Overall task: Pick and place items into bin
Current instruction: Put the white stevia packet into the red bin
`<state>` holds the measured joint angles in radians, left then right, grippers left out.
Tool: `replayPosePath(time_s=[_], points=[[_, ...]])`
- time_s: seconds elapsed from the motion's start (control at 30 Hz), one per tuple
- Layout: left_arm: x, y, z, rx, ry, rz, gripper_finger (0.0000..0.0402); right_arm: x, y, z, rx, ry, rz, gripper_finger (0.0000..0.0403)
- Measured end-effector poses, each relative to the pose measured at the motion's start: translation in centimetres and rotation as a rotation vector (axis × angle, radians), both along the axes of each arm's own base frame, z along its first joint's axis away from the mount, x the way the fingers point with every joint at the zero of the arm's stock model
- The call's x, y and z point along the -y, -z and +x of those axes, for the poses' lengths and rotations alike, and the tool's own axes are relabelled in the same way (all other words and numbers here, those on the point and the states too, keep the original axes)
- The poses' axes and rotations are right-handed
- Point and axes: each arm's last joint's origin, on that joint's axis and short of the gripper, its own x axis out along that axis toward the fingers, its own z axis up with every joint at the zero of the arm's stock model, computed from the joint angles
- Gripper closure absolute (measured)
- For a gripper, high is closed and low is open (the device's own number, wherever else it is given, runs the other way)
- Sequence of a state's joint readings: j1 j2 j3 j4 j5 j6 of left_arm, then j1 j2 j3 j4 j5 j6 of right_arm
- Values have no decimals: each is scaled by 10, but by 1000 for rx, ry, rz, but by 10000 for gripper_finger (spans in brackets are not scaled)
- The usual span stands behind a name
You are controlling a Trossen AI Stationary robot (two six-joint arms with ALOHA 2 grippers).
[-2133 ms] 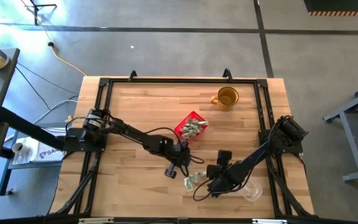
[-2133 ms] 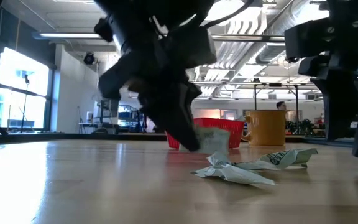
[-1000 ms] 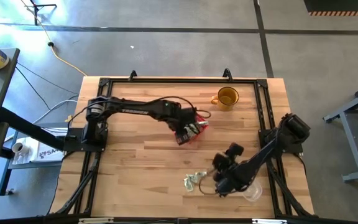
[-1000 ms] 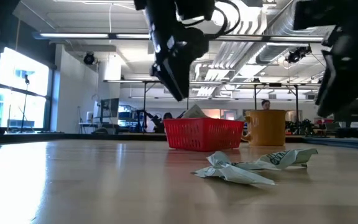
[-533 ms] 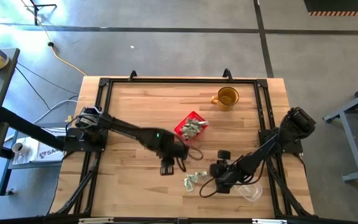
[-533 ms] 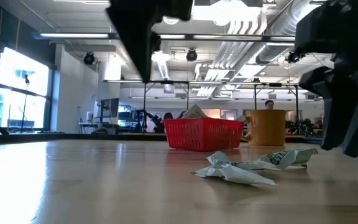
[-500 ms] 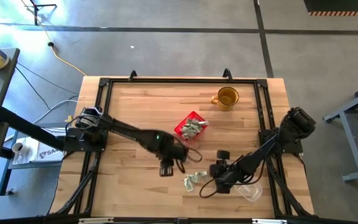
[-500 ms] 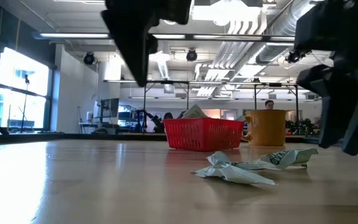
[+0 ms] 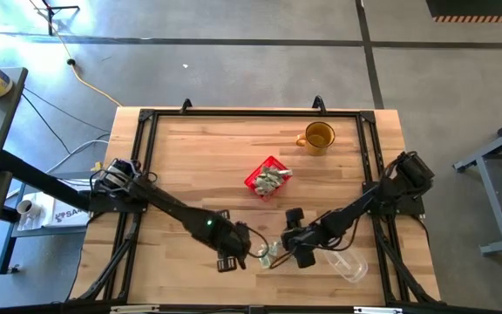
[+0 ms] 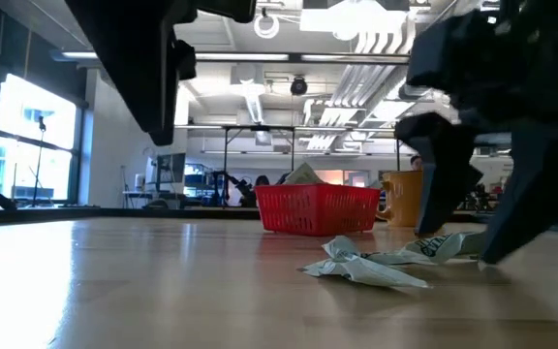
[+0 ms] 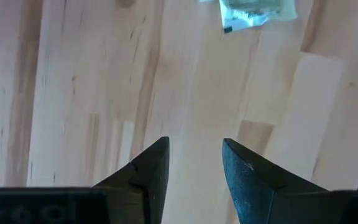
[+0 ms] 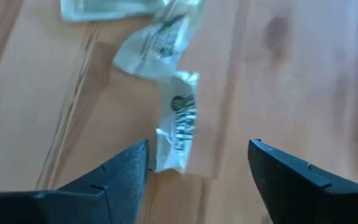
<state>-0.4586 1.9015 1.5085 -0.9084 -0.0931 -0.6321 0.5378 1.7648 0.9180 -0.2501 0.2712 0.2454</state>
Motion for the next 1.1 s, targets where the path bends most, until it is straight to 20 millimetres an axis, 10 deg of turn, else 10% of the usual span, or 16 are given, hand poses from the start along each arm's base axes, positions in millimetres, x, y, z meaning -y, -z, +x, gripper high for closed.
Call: replayPosePath(time_s=[0.3,0.63,0.9,1.1], points=[[4,1,-7,-33,-39,31,218,2,9,10,-35,-52,72,180],[4,1,-7,-33,-41,38,218,10,5,18,-69,159,228,388],[5,2,-12,-69,-183,18,218,25,-50,12,177,342,182,391],[1,-7,-21,-110,-262,13,218,86,-82,2,209,566,39,384]])
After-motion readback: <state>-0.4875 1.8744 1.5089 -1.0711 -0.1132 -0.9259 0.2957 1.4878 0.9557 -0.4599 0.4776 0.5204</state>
